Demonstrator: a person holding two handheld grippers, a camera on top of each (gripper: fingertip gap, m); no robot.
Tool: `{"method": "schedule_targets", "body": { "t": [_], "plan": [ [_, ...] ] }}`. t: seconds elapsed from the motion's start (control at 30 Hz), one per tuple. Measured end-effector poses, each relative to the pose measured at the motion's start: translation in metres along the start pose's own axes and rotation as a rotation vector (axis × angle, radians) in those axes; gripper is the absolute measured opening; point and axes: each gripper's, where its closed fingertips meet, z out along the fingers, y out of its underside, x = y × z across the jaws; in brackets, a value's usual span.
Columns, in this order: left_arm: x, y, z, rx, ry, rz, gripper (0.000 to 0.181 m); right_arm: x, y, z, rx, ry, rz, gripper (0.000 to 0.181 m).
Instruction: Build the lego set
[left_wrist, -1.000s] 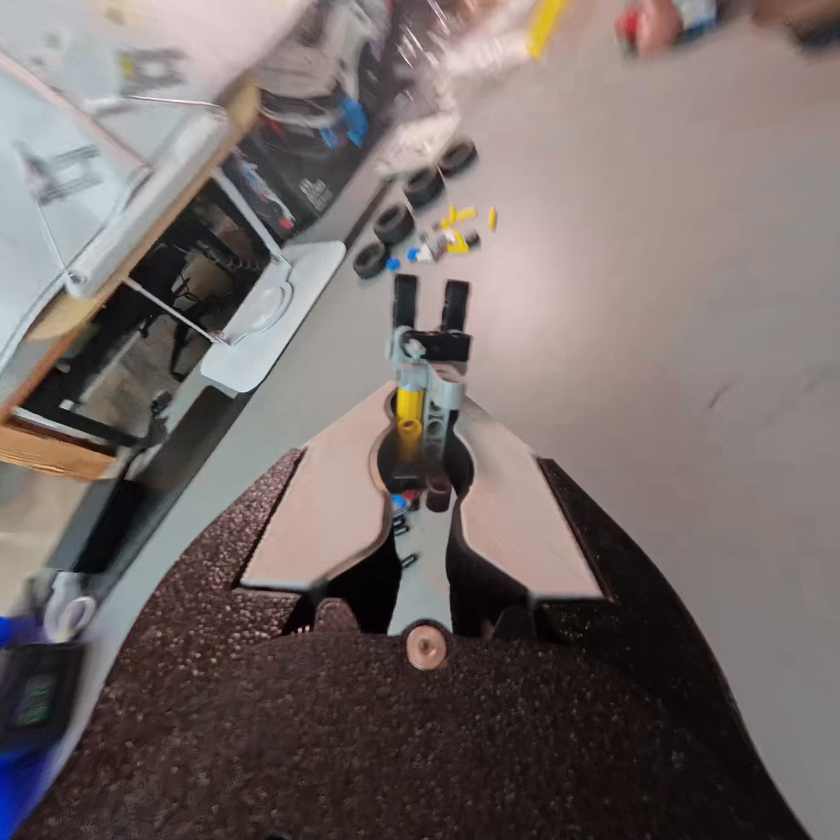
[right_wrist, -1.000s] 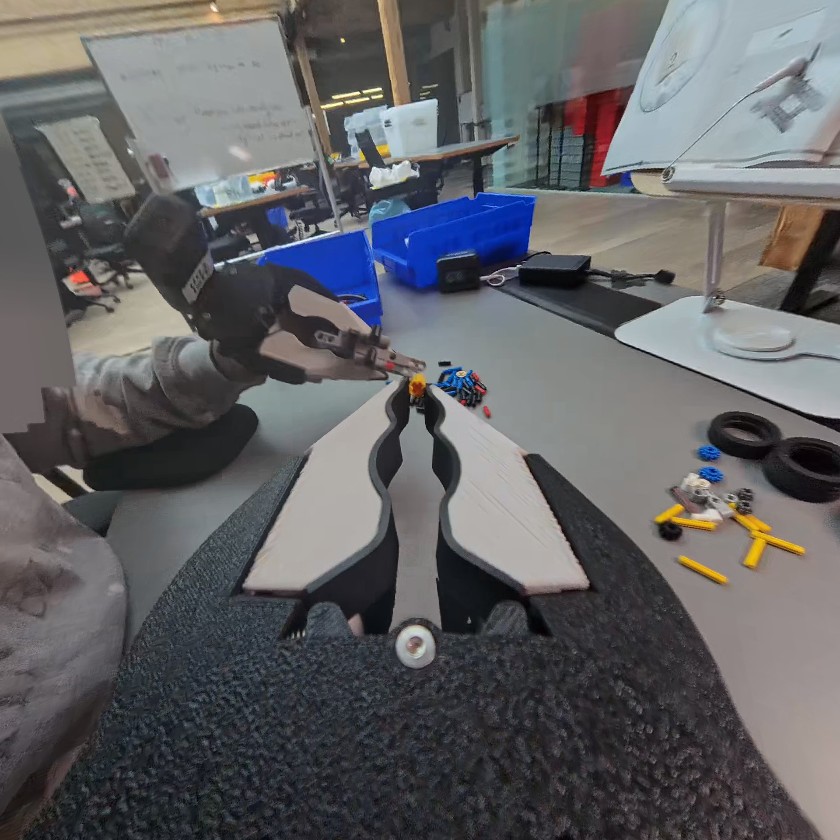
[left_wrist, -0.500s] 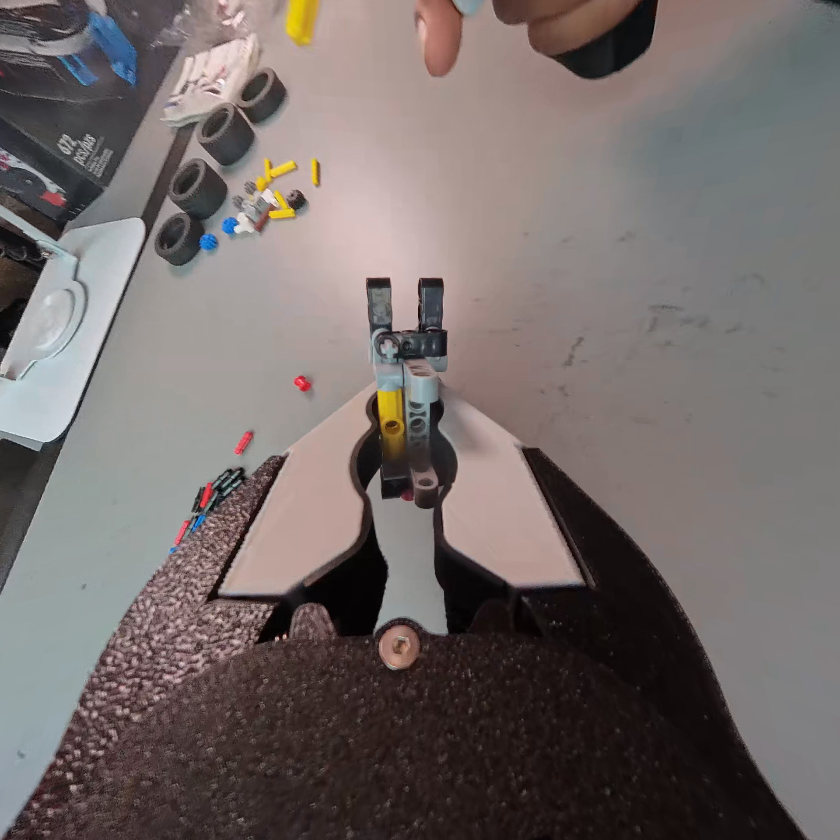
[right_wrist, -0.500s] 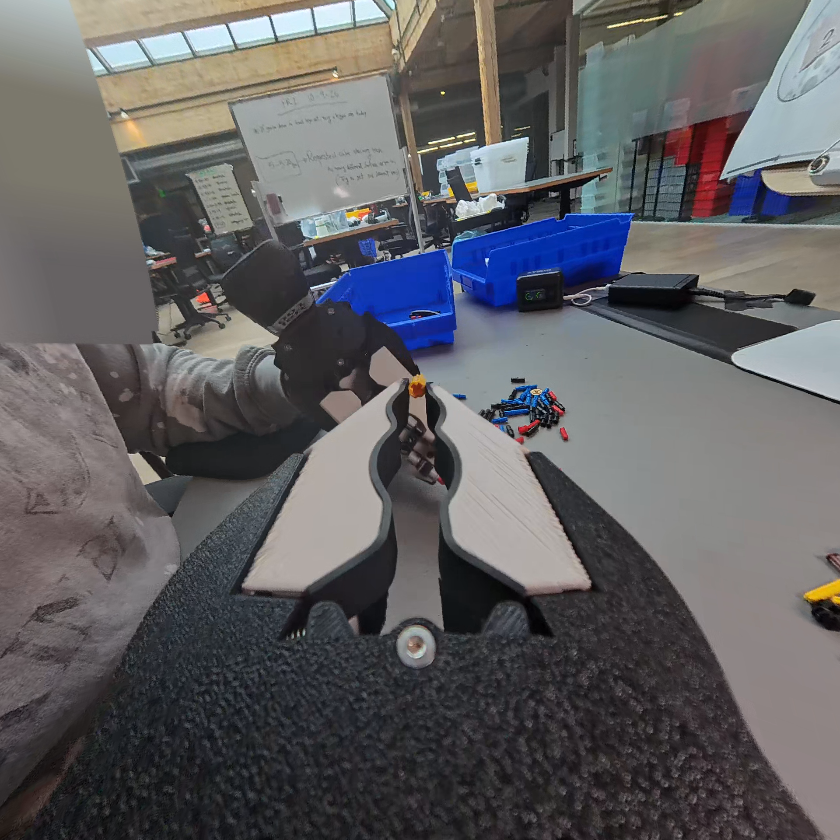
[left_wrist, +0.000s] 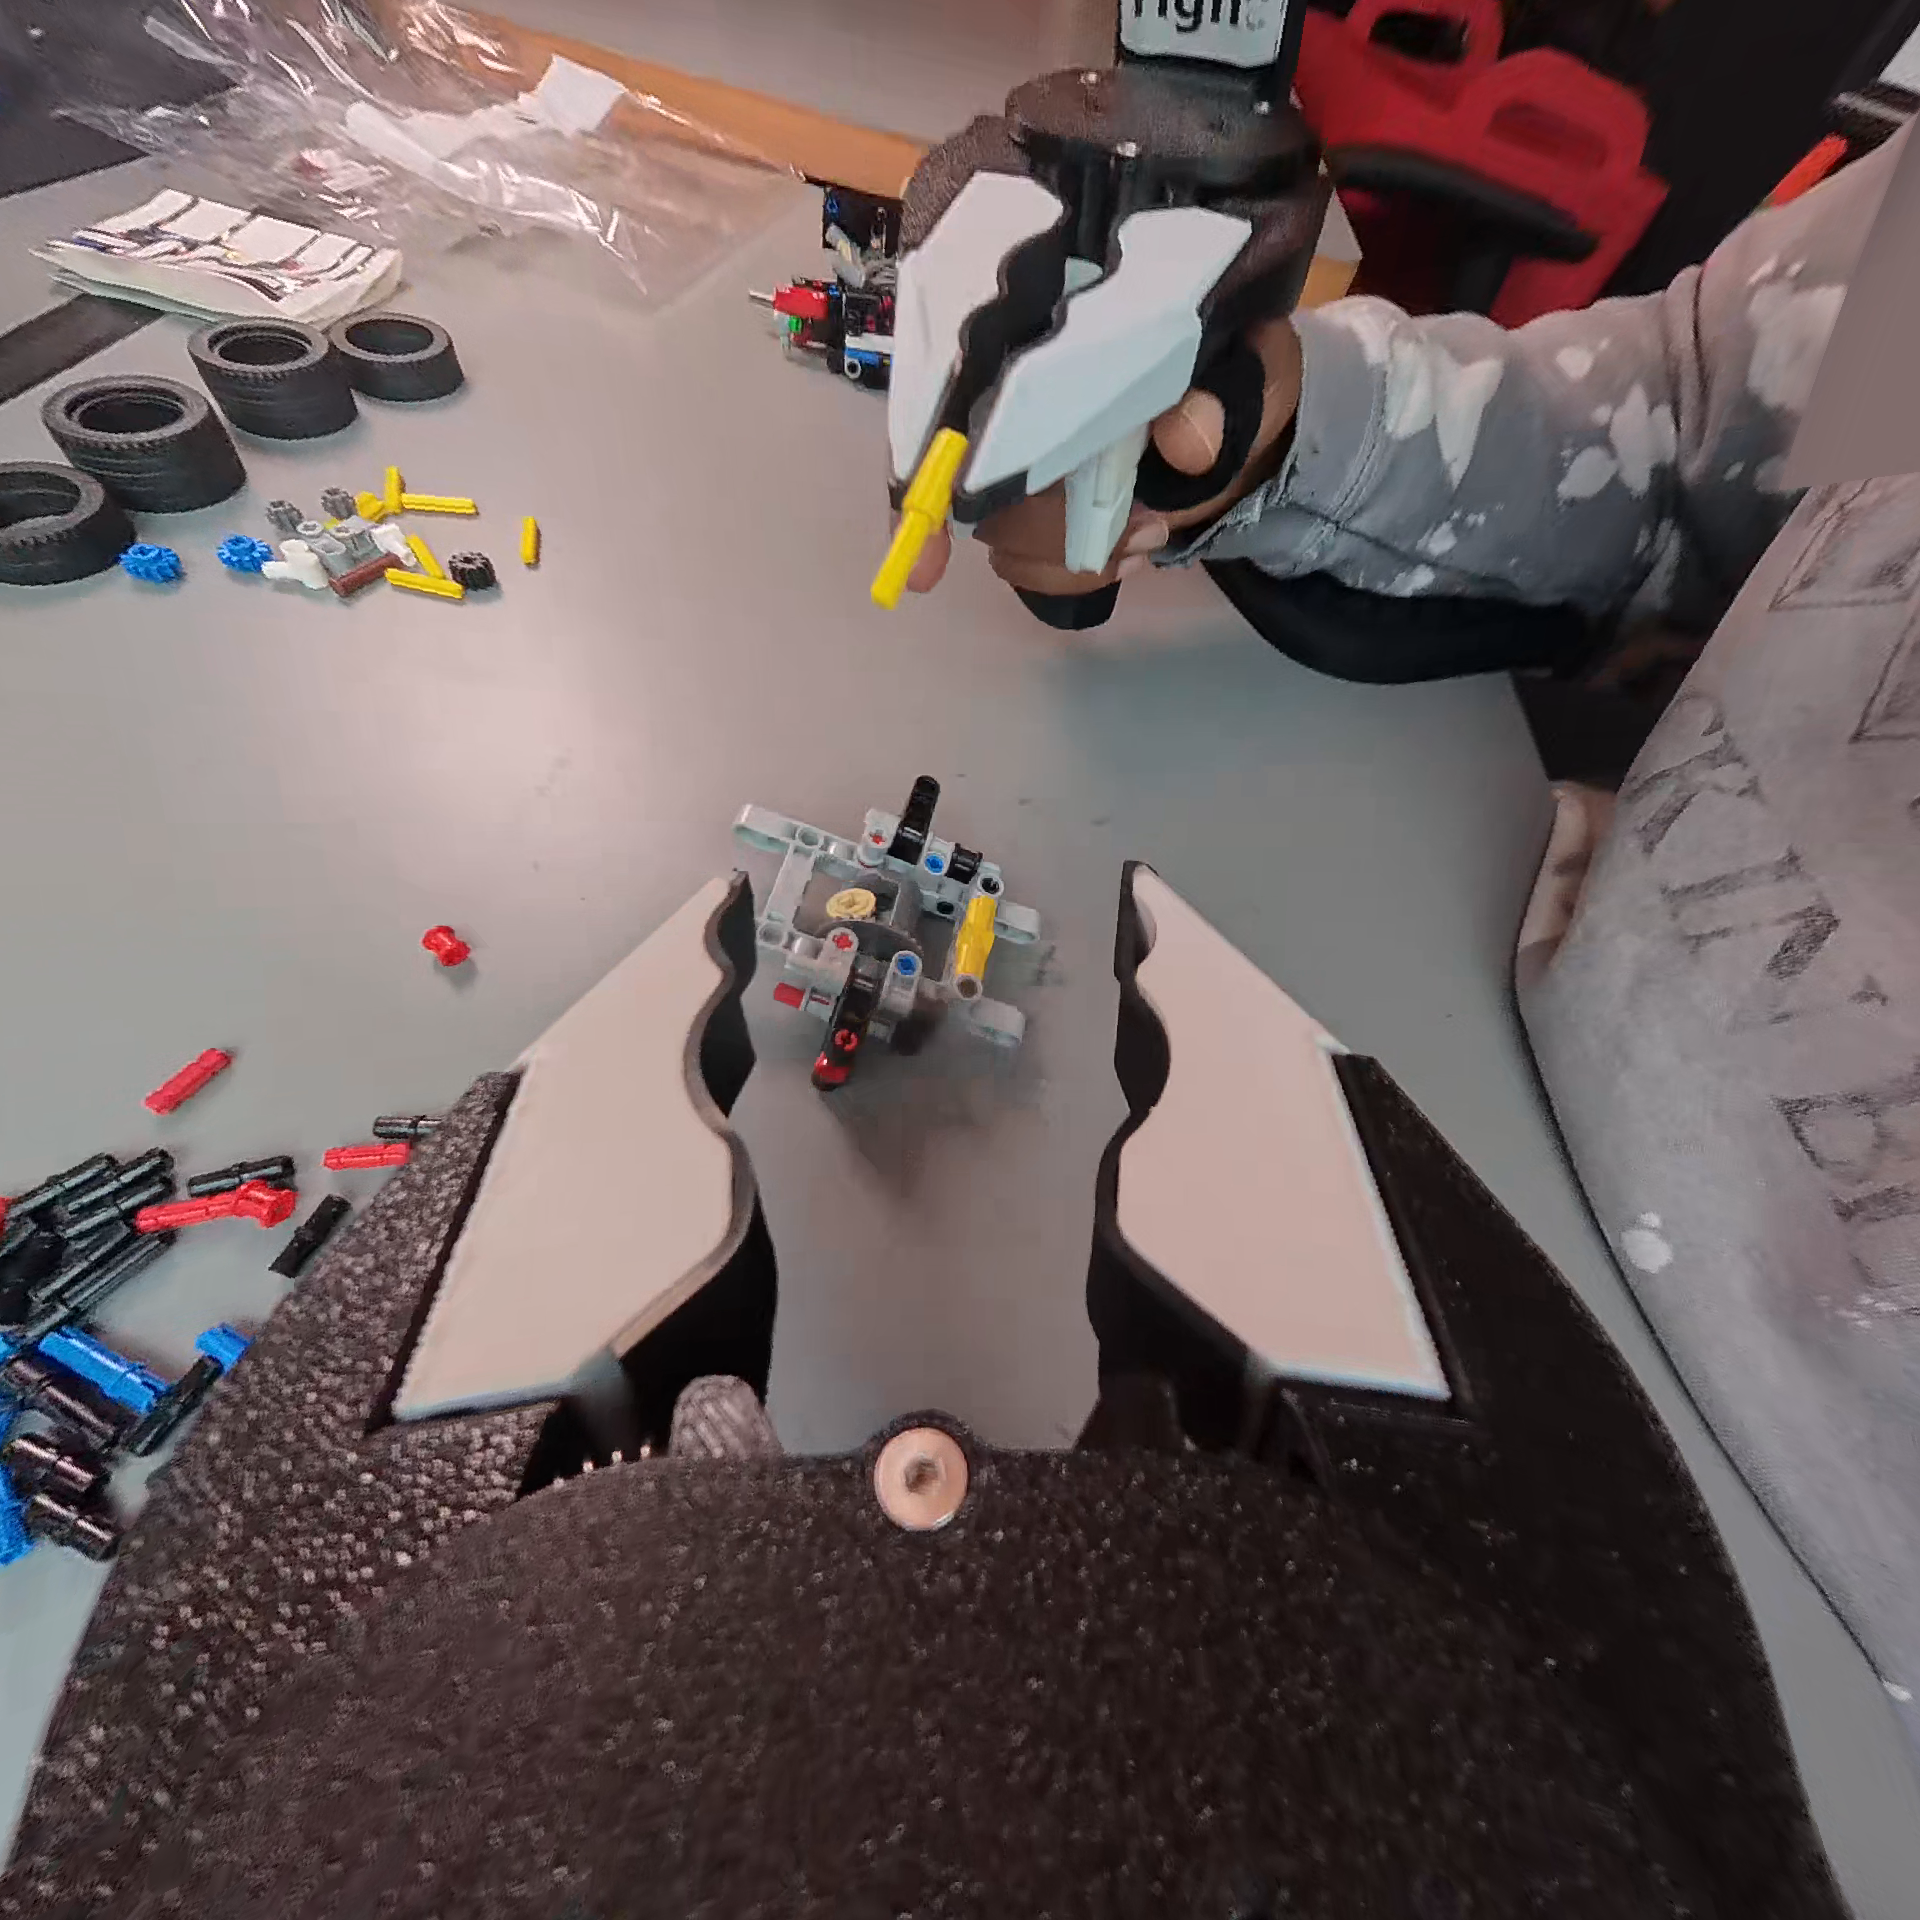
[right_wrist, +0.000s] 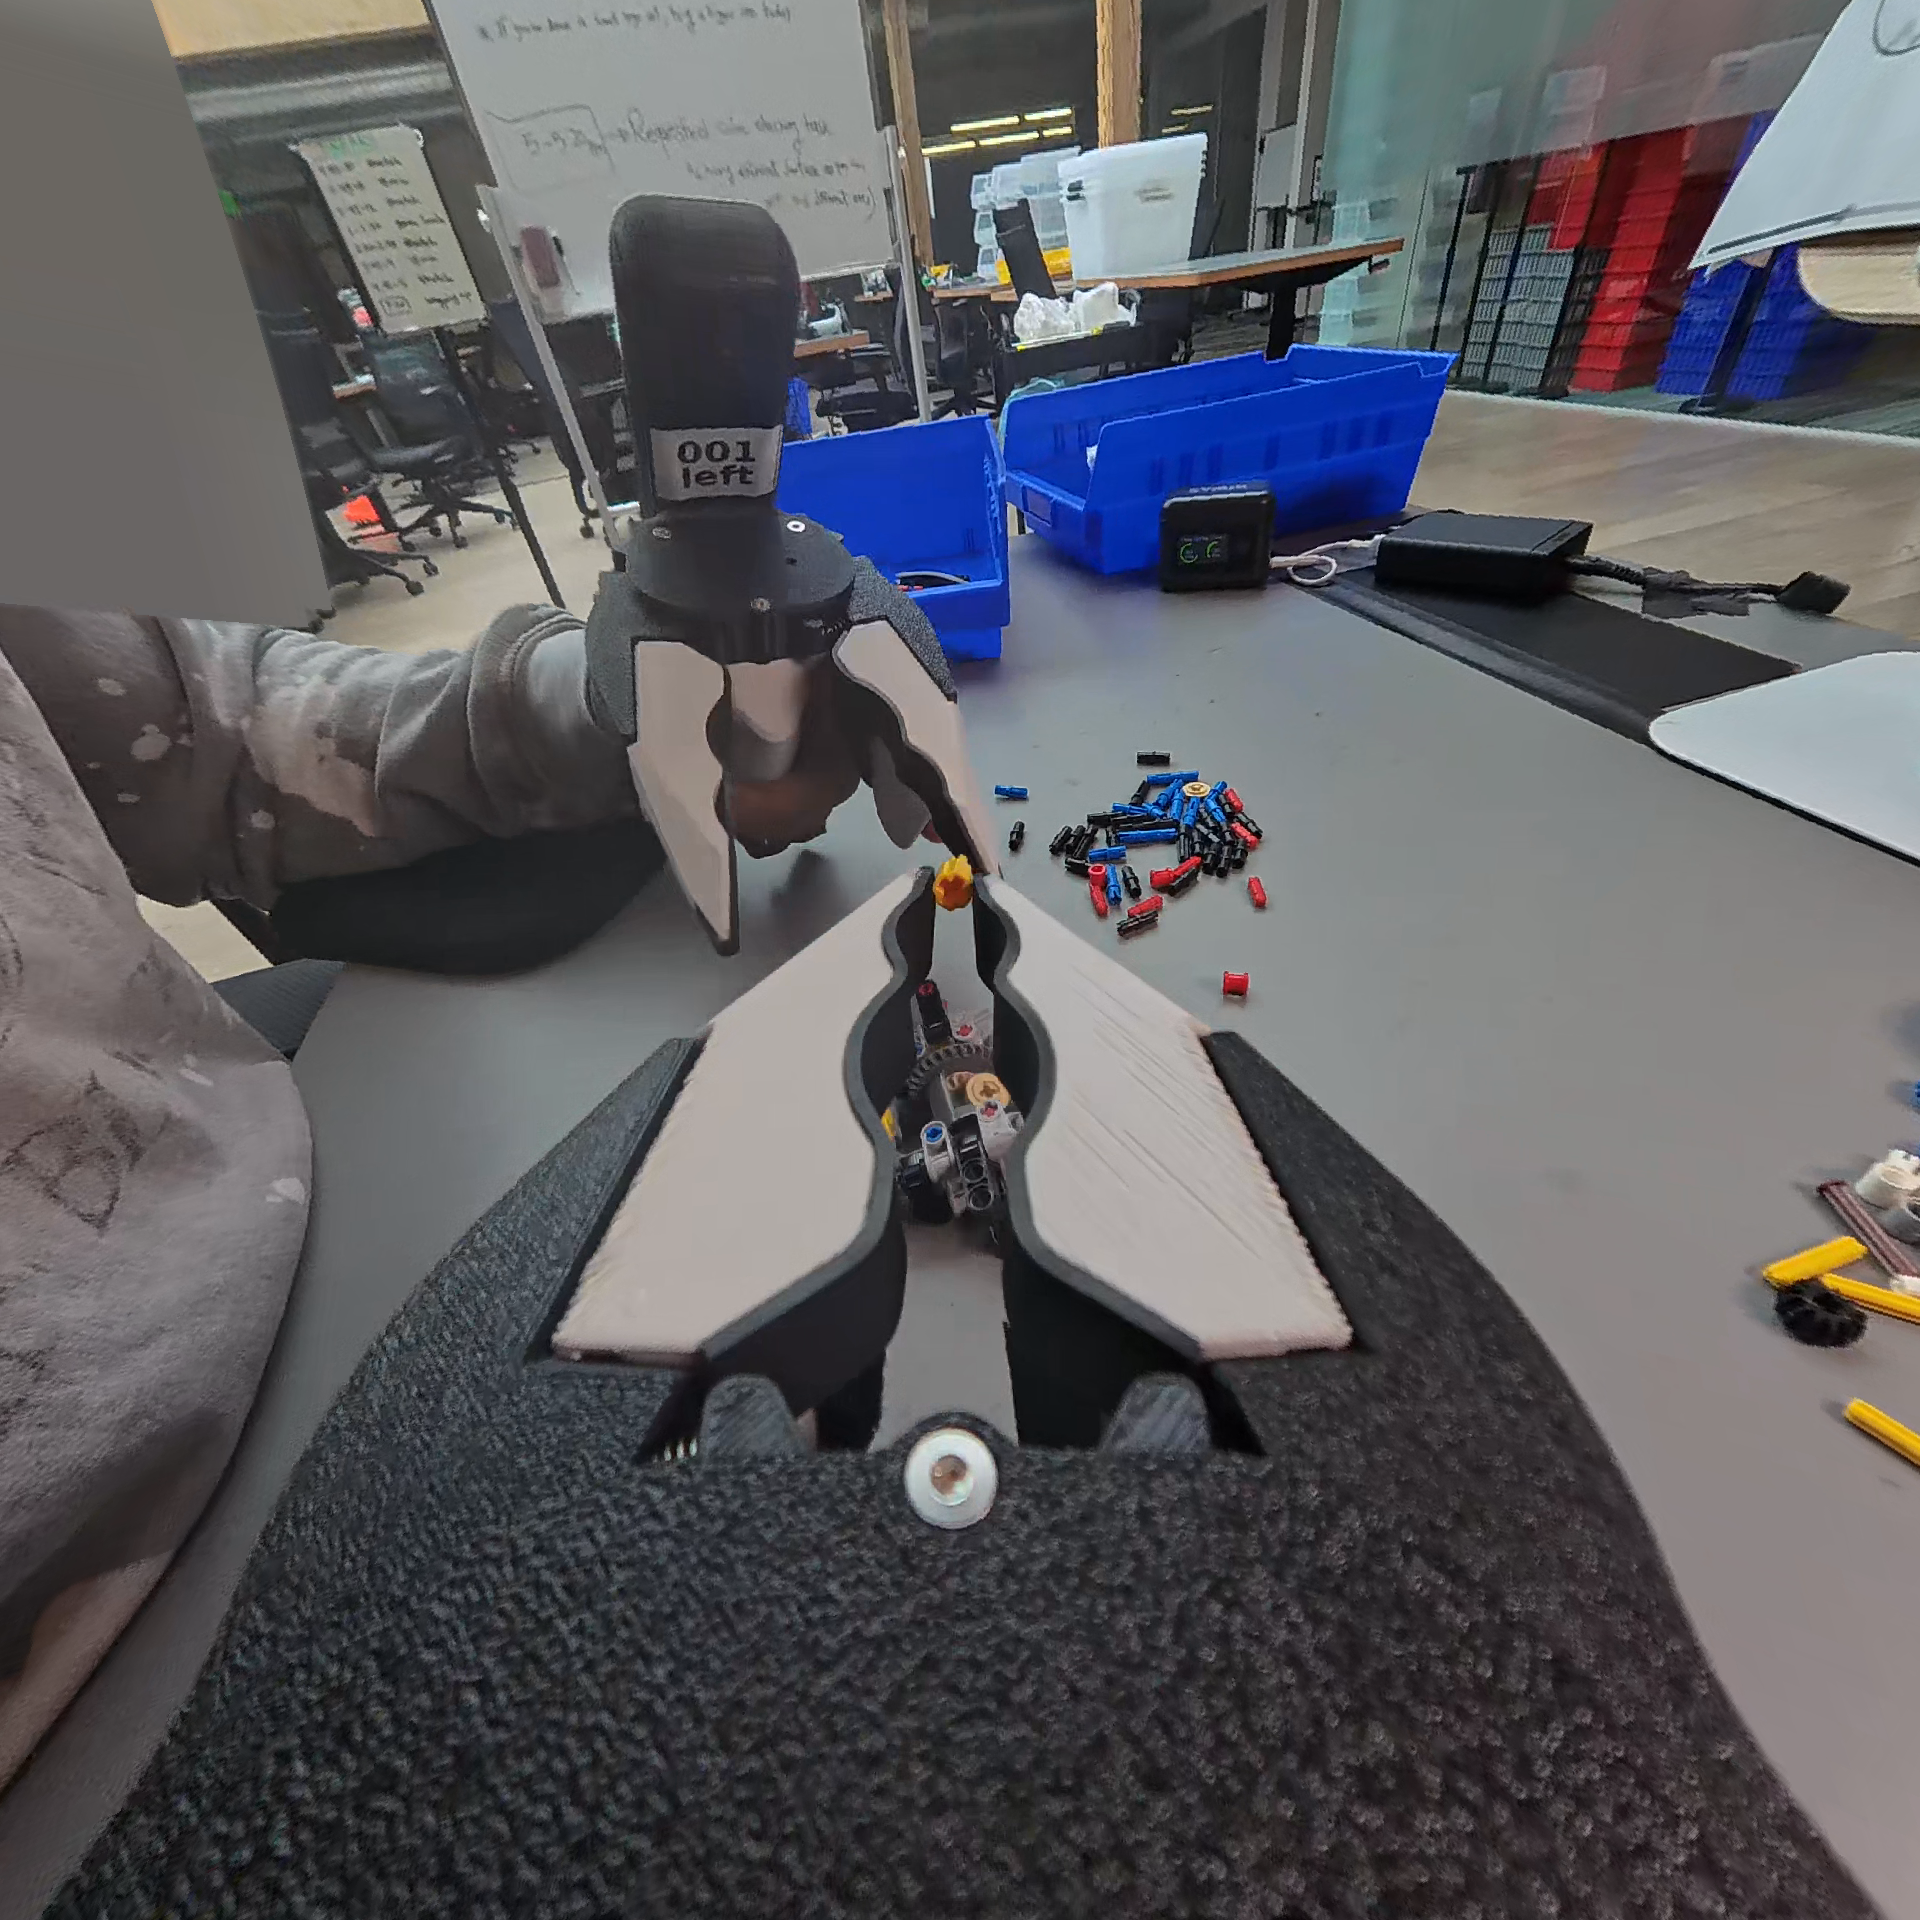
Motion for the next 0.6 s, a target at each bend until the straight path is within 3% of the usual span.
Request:
{"method": "schedule_targets", "body": {
  "t": [0.17, 0.47, 0.6],
  "plan": [
    [0.004, -0.017, -0.006, 0.116, 0.06, -0.088, 0.033, -0.017, 0.007, 0.006, -0.018, -0.089, -0.003, 0.005],
    [0.026, -0.011, 0.009, 0.051, 0.099, 0.005, 0.006, -0.046, 0.022, 0.019, -0.076, -0.201, -0.04, 0.006],
    [0.031, -0.009, 0.011, 0.023, 0.101, 0.039, 0.004, -0.048, 0.022, 0.018, -0.077, -0.211, -0.037, 0.006]
  ]
}}
